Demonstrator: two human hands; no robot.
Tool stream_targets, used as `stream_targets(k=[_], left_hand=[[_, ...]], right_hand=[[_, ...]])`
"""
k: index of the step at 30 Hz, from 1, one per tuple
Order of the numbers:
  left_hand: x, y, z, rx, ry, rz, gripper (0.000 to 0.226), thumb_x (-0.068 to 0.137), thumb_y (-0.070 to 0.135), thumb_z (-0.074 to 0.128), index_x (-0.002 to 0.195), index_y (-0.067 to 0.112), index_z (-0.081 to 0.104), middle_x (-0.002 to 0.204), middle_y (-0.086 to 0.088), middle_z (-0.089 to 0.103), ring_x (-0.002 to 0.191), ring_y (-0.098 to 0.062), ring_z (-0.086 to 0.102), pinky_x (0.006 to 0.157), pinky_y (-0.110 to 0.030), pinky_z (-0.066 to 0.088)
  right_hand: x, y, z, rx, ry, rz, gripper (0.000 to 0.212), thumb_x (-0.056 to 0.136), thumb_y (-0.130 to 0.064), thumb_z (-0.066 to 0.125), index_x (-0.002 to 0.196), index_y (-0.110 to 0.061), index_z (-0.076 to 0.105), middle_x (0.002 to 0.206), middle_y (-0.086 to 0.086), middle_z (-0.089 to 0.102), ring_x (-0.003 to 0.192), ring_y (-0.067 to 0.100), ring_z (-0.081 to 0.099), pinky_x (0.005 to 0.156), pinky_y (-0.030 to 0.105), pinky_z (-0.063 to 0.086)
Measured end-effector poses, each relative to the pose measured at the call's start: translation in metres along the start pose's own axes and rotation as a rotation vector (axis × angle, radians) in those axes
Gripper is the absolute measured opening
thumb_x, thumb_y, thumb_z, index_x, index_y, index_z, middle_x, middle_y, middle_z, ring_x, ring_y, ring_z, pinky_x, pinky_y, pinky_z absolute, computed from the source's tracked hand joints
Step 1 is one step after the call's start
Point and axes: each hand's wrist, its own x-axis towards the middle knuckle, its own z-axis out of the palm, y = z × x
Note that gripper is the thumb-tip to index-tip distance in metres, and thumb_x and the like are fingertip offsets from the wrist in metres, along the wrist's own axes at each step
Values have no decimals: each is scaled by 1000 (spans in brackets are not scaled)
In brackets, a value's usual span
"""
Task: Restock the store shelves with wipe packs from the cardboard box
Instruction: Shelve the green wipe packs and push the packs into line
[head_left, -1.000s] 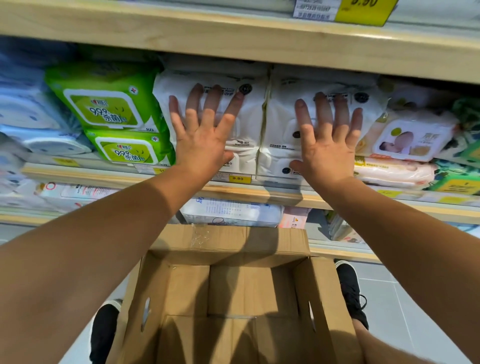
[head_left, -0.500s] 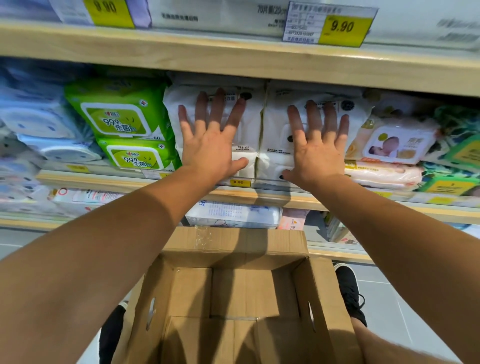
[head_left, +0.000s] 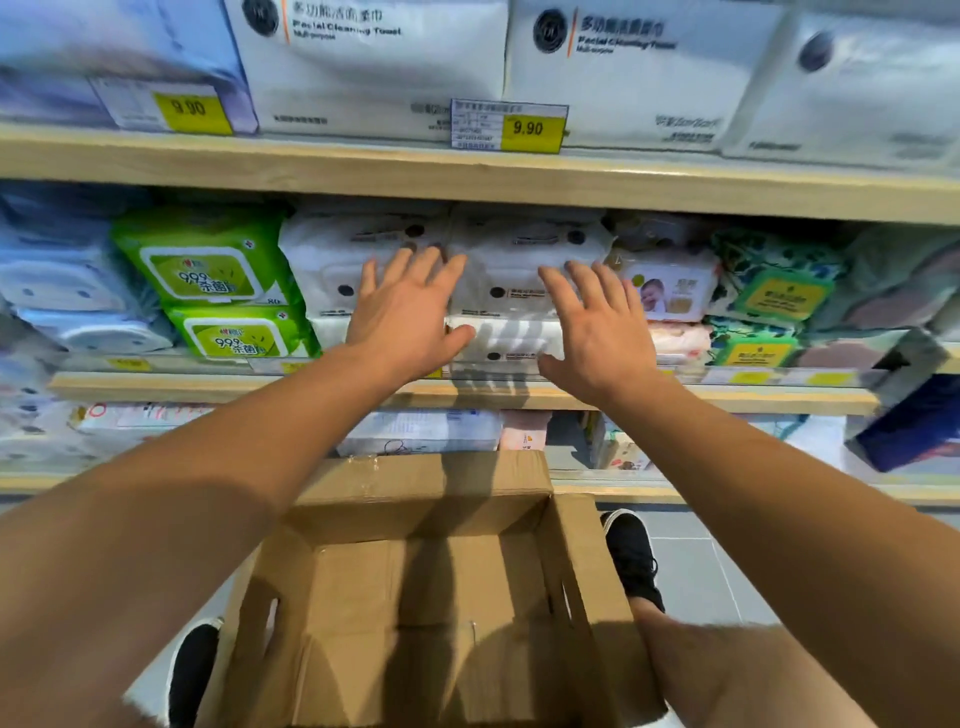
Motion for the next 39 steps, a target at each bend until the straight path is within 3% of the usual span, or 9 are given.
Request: stream_targets(k=[10, 17, 29, 34, 39], left_hand=[[9, 126, 18, -96, 10, 238, 74, 85, 49, 56, 148, 22, 27, 153, -5, 29, 140, -27, 23, 113, -44, 17], [-3, 181, 80, -101, -171, 331, 74, 87, 50, 53, 149, 24, 23, 157, -5, 23, 142, -27, 21, 116, -47, 17], [-23, 215, 205, -142, -385, 324, 72, 88, 50, 51, 149, 23, 22, 155, -5, 25, 140, -29, 24, 115, -44, 22], [-10, 228, 245, -223, -359, 310, 75, 87, 44, 55, 150, 21, 22, 154, -6, 27, 138, -30, 25, 113, -45, 26], [-9, 245, 277, -185, -395, 311, 79, 90, 43, 51, 152, 24, 6, 160, 1, 6, 143, -31, 9, 117, -48, 13]], right_hand=[[-79, 104, 7, -7, -85, 171, 89, 80, -46, 70, 150, -22, 20, 154, 7, 26, 142, 31, 21, 117, 44, 23], [-107, 135, 53, 68, -230, 225, 88, 84, -46, 65, 152, -21, 15, 159, 5, 17, 145, 30, 14, 119, 42, 18], [-129, 168, 153, 52, -493, 120, 81, 84, -41, 66, 148, -22, 19, 153, 6, 24, 143, 31, 19, 113, 42, 25], [-124, 180, 187, 56, -463, 123, 78, 87, -37, 62, 150, -21, 18, 156, 7, 21, 145, 31, 14, 116, 41, 19], [-135, 188, 223, 36, -409, 234, 88, 87, -38, 61, 154, -18, 10, 161, 7, 12, 147, 32, 8, 119, 44, 11]])
